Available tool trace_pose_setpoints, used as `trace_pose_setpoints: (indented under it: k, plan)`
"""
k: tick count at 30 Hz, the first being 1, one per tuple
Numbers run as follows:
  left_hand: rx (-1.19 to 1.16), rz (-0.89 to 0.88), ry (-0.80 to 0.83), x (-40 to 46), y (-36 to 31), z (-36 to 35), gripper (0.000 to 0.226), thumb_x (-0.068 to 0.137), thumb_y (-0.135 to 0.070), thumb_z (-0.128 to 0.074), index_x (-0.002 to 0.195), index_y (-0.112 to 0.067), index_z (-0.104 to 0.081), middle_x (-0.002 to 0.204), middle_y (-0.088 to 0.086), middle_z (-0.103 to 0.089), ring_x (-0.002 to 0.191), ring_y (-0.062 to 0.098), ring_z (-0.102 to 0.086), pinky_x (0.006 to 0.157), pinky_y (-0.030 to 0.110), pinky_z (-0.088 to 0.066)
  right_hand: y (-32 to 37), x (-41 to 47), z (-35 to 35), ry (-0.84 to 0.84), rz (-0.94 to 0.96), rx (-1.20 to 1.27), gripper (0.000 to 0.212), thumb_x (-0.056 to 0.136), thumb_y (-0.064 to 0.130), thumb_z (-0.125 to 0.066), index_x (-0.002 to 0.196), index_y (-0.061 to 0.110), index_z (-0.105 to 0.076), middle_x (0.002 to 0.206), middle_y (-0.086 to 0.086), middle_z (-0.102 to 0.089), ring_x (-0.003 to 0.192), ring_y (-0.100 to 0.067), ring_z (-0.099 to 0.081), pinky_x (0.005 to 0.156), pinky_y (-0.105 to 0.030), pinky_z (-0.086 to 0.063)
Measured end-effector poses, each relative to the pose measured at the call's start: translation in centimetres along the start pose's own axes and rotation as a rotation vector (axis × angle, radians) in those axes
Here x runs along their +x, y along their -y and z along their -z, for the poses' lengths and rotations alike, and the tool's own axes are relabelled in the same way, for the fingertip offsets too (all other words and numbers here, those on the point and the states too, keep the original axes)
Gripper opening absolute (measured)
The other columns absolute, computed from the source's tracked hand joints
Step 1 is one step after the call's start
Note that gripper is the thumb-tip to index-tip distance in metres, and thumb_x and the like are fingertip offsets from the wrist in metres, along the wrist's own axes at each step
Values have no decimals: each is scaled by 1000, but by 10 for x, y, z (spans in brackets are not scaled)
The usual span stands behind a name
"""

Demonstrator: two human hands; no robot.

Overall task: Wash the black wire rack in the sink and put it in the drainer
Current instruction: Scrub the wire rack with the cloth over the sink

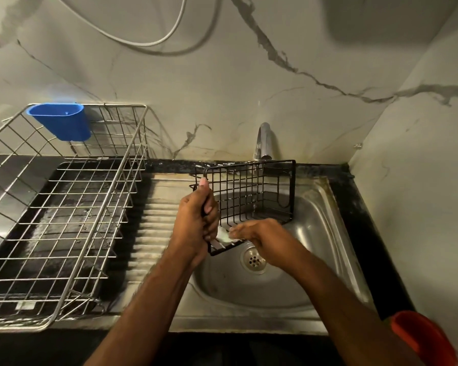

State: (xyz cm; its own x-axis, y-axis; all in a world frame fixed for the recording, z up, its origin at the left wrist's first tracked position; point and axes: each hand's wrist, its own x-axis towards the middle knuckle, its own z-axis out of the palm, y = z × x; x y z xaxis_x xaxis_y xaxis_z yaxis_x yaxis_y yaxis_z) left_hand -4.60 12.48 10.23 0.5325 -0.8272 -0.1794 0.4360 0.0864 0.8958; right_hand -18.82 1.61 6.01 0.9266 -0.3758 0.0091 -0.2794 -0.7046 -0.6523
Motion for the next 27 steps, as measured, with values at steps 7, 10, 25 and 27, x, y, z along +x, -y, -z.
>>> trace_pose_setpoints:
  k: [7,10,25,27]
  plan:
    - [55,-34,1,-2,-1,-2,54,93,-58,-52,55,-23,-37,44,-6,-28,35,10,-18,38,16,-13,-28,-8,19,54,-480,-381,38,98,6,-50,131,22,-60,129,-4,-62,113,-19,-61,94,-31,-47]
    - [55,-51,-11,-4,2,-8,53,91,-58,-52,55,-22,-37,43,-7,-29,34,9,-18,38,16,-12,-27,-11,13,31,-539,-407,34,98,3,-47,129,15,-58,120,-9,-63,106,-20,-61,88,-29,-49]
    - [47,-74,59,-5,15,-16,59,101,-51,-50,53,-20,-37,43,-5,-27,33,11,-19,38,15,-17,7,-8,-11,72,39,60,26,89,-2,-50,90,18,-67,95,4,-66,86,-10,-59,75,-29,-48]
    - [42,-71,63,-4,16,-15,58,99,-53,-51,54,-20,-37,43,-5,-28,33,10,-19,38,14,-19,-1,-6,-1,111,20,22,45,88,-10,-50,113,19,-73,119,8,-70,108,2,-60,91,-11,-43]
